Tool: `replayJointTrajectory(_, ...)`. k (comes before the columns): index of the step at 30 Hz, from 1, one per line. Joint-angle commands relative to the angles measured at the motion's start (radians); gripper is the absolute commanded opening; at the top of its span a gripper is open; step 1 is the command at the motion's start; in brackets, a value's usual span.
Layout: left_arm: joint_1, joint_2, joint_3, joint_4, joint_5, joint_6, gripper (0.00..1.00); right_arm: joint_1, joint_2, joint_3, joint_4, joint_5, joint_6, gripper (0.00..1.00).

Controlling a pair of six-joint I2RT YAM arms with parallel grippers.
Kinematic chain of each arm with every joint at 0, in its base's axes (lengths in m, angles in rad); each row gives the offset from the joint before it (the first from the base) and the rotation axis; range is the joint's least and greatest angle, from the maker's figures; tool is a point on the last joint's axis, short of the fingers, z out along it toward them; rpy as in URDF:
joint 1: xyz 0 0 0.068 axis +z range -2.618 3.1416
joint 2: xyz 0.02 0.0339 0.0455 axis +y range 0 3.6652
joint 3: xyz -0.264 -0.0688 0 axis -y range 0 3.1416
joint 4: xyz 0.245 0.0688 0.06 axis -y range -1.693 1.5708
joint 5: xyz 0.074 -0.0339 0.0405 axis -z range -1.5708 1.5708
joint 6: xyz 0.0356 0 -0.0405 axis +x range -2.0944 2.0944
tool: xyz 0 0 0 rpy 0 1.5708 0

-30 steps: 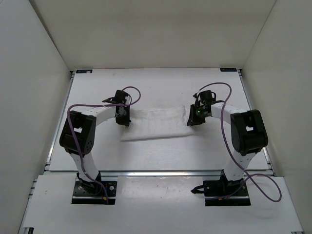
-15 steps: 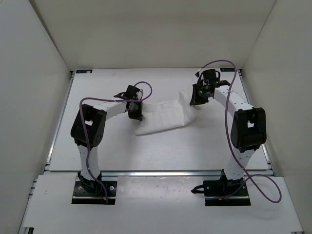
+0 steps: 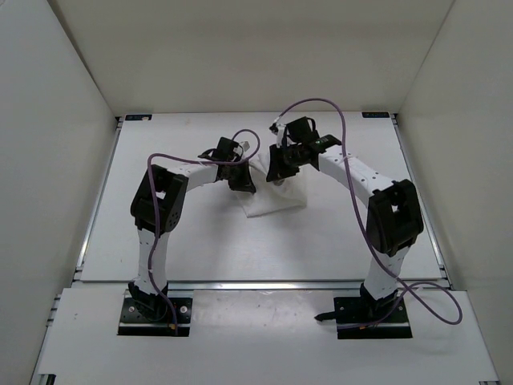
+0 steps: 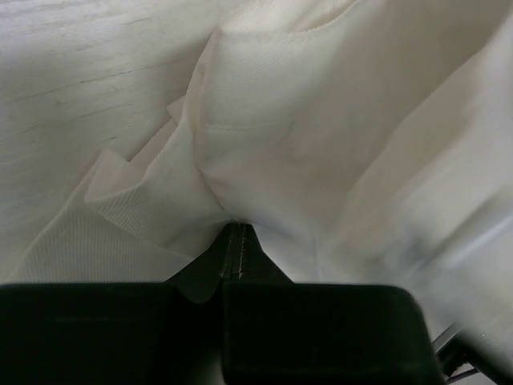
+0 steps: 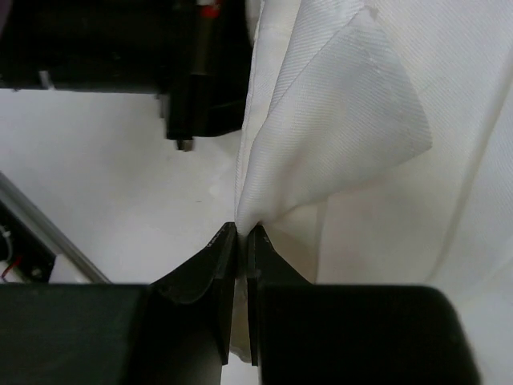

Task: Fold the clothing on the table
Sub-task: Fold the skirt

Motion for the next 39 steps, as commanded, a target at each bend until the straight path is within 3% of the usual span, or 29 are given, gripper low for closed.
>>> replayJointTrajectory(1, 0.005, 0.043, -0.050, 0.002, 0.039, -0.016, 0.00, 0.024, 0.015, -0.031, 0.116, -0.093, 0.085, 0.00)
replayJointTrajectory(5, 0.011, 0.042, -0.099, 0.043, 0.097, -0.035, 0.00, 0.051, 0.030, -0.088, 0.235, -0.144, 0.152, 0.00)
replayJointTrajectory(16, 0.023, 0.020, -0.153, 0.083, 0.149, -0.066, 0.00, 0.080, 0.217, 0.063, 0.270, -0.214, 0.197, 0.00)
replayJointTrajectory(19, 0.029, 0.014, -0.156, 0.091, 0.152, -0.069, 0.00, 0.088, 0.258, 0.132, 0.203, -0.202, 0.177, 0.03)
replayJointTrajectory(21, 0.035, 0.009, -0.164, 0.096, 0.152, -0.072, 0.00, 0.091, 0.252, 0.154, 0.172, -0.188, 0.172, 0.26)
replayJointTrajectory(23, 0.048, 0.002, -0.164, 0.094, 0.157, -0.072, 0.00, 0.105, 0.216, 0.151, 0.170, -0.171, 0.175, 0.38)
replayJointTrajectory(29, 0.086, -0.050, -0.152, 0.045, 0.155, -0.024, 0.04, 0.078, 0.058, 0.124, 0.190, -0.129, 0.192, 0.48)
replayJointTrajectory(32, 0.135, -0.121, -0.162, 0.033, 0.152, -0.013, 0.12, 0.059, -0.043, 0.041, 0.212, -0.109, 0.197, 0.44)
replayJointTrajectory(33, 0.153, -0.150, -0.167, 0.033, 0.160, -0.009, 0.15, 0.042, -0.092, 0.016, 0.241, -0.105, 0.201, 0.37)
replayJointTrajectory(36, 0.198, -0.216, -0.165, 0.025, 0.177, 0.002, 0.33, 0.015, -0.217, -0.224, 0.426, -0.125, 0.252, 0.29)
replayJointTrajectory(38, 0.216, -0.260, -0.148, 0.001, 0.163, 0.026, 0.53, 0.004, -0.248, -0.290, 0.479, -0.109, 0.264, 0.22)
replayJointTrajectory(39, 0.224, -0.292, -0.141, -0.025, 0.128, 0.036, 0.56, -0.004, -0.252, -0.303, 0.463, -0.111, 0.260, 0.11)
